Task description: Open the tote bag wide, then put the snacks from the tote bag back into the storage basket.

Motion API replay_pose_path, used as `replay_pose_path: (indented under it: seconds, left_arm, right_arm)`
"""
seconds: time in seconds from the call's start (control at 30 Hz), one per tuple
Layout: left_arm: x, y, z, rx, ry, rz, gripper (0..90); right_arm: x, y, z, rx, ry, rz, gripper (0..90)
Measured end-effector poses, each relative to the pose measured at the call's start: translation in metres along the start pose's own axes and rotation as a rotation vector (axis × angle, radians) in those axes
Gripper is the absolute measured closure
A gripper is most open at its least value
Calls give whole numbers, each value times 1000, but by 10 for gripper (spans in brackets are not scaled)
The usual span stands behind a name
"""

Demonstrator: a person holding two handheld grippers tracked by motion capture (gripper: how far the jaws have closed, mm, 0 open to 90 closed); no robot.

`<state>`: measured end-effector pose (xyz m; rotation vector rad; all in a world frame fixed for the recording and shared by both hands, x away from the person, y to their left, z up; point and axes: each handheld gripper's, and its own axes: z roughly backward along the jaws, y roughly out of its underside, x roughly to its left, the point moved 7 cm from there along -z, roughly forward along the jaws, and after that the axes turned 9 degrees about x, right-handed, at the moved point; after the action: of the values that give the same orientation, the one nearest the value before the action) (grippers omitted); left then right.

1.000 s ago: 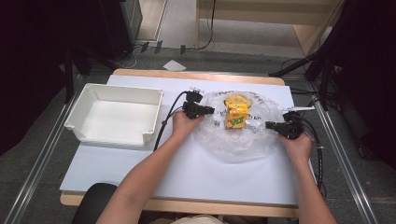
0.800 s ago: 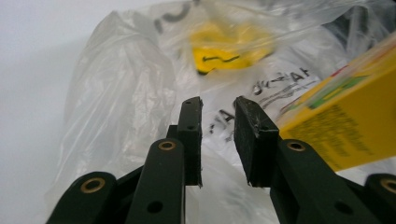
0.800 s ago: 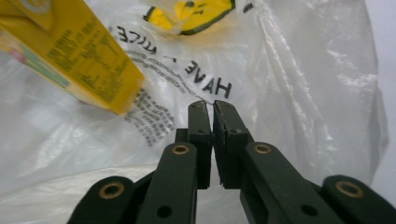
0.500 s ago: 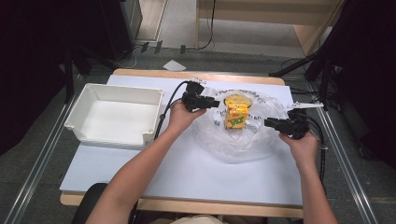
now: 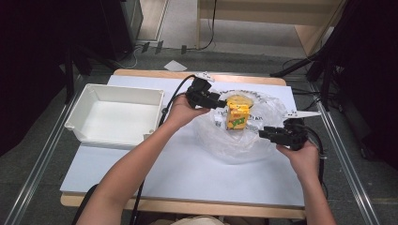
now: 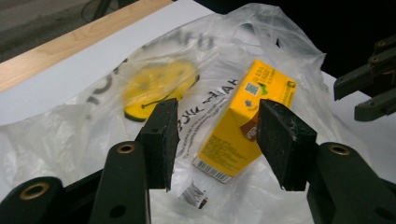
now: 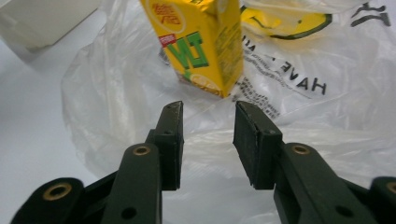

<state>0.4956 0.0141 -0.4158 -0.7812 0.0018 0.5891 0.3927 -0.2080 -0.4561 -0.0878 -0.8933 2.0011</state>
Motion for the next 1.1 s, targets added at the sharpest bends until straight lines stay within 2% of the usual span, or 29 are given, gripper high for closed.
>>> replay_pose_path:
  seconds: [0.13,0.2,0.23,0.3,0.37,0.43,0.53,0.77,0.83,0.9,1.1]
  left_arm:
    - [-4,-5,-3,32,16,-40,460]
    - [-5,-8,-3,5,21,-49,453]
    - [-6,-9,-3,6,39,-56,450]
    - [-7,-11,-5,34,61,-69,427]
    - [-9,-12,-8,58,62,-92,412]
    - [-10,-12,-11,56,69,-113,411]
    - [-10,-12,-17,81,89,-124,395]
    - [-15,-17,-23,92,121,-156,381]
    - [-15,-17,-25,86,117,-184,377]
    - [-15,-17,-28,84,133,-183,373]
    - [-14,-13,-39,103,147,-182,363]
  right_arm:
    - [9,7,2,4,-6,12,617]
    - [13,12,2,8,-11,18,613]
    - [15,13,2,8,-12,19,606]
    - [18,18,3,13,-20,21,594]
    - [22,22,4,15,-23,24,588]
    - [25,26,4,17,-34,23,580]
    - [31,33,2,23,-44,26,567]
    - [35,40,-4,41,-50,37,508]
    - [36,41,-5,44,-50,41,500]
    - [37,41,-6,45,-48,46,487]
    - [39,43,-8,50,-49,49,479]
